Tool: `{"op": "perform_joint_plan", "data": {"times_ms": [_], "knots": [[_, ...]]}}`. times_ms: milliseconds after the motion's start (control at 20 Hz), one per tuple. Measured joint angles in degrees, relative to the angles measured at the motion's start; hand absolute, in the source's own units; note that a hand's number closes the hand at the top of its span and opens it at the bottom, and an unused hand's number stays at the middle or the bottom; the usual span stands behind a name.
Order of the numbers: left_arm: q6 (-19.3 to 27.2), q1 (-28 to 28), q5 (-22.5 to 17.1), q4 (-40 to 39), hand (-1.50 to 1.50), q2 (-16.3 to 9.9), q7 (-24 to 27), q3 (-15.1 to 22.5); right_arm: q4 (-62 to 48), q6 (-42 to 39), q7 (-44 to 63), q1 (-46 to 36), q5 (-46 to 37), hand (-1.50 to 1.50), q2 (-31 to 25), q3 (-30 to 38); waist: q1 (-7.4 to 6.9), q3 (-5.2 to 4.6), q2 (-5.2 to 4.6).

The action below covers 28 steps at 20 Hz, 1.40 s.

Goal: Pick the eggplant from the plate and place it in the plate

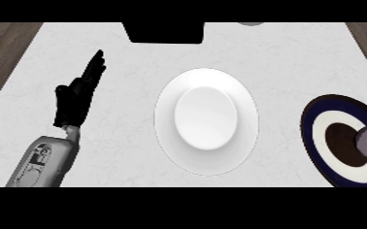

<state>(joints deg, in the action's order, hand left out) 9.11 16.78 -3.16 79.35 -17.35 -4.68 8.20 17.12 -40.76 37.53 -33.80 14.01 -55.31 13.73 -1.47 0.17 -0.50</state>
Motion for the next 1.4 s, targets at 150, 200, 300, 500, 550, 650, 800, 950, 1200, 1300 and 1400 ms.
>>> {"op": "perform_joint_plan", "data": {"times_ms": [150,200,300,500,550,650,800,950,1200,1300,1400], "knots": [[-0.11,-0.91,0.39,0.47,0.00,0.28,0.39,-0.37,-1.40,-1.88,-0.75,-0.30,-1.42,-1.50,1.04,-0.90,0.06,-0.03,0.04],[-0.01,-0.92,0.73,0.16,0.00,0.55,0.54,-0.45,-1.47,-2.47,-1.08,-0.04,-1.88,-1.50,1.47,-1.24,0.21,-0.04,0.07],[-0.54,-0.91,0.71,-0.06,0.00,0.57,0.70,-1.13,-1.70,-2.64,-1.97,0.36,-2.69,-1.50,3.12,-1.73,0.38,-0.05,0.12],[-1.07,-1.77,1.19,2.26,0.00,0.77,-0.90,-1.55,-2.65,-2.87,-3.64,0.62,-4.30,-1.50,5.16,-2.37,0.42,-0.05,0.17],[-1.22,-1.86,1.27,2.90,0.00,0.81,-1.28,-1.62,-3.26,-2.97,-4.04,0.34,-4.66,-1.50,5.51,-2.39,0.34,-0.04,0.14],[-1.18,-0.87,1.98,2.45,0.00,1.31,-2.17,-1.79,-3.84,-3.04,-4.20,-0.01,-5.11,-1.50,6.23,-2.39,0.45,-0.04,0.15],[-2.34,-0.56,1.95,1.08,0.00,1.35,-1.01,-2.89,-4.89,-3.81,-5.47,0.40,-5.97,-1.50,6.55,-2.46,0.53,-0.05,0.13],[-2.16,0.23,2.73,-1.31,0.00,2.40,0.47,-3.42,-5.52,-3.75,-7.09,0.84,-6.92,-1.50,7.16,-2.64,0.53,-0.23,0.16],[-2.84,-0.50,3.32,-0.18,0.00,2.83,-0.21,-4.09,-4.88,-2.46,-7.88,1.10,-8.19,1.50,8.10,-2.92,0.73,-0.76,0.47],[-3.23,-0.72,3.50,0.39,0.00,2.80,-0.70,-4.17,-4.35,-0.44,-10.42,1.99,-9.30,1.50,8.35,-3.29,0.68,-0.83,0.47],[-2.97,-1.41,4.26,1.03,0.00,3.37,-0.64,-3.78,-3.91,1.55,-11.99,2.47,-10.30,1.50,8.57,-3.61,0.75,-0.90,0.53]]}}
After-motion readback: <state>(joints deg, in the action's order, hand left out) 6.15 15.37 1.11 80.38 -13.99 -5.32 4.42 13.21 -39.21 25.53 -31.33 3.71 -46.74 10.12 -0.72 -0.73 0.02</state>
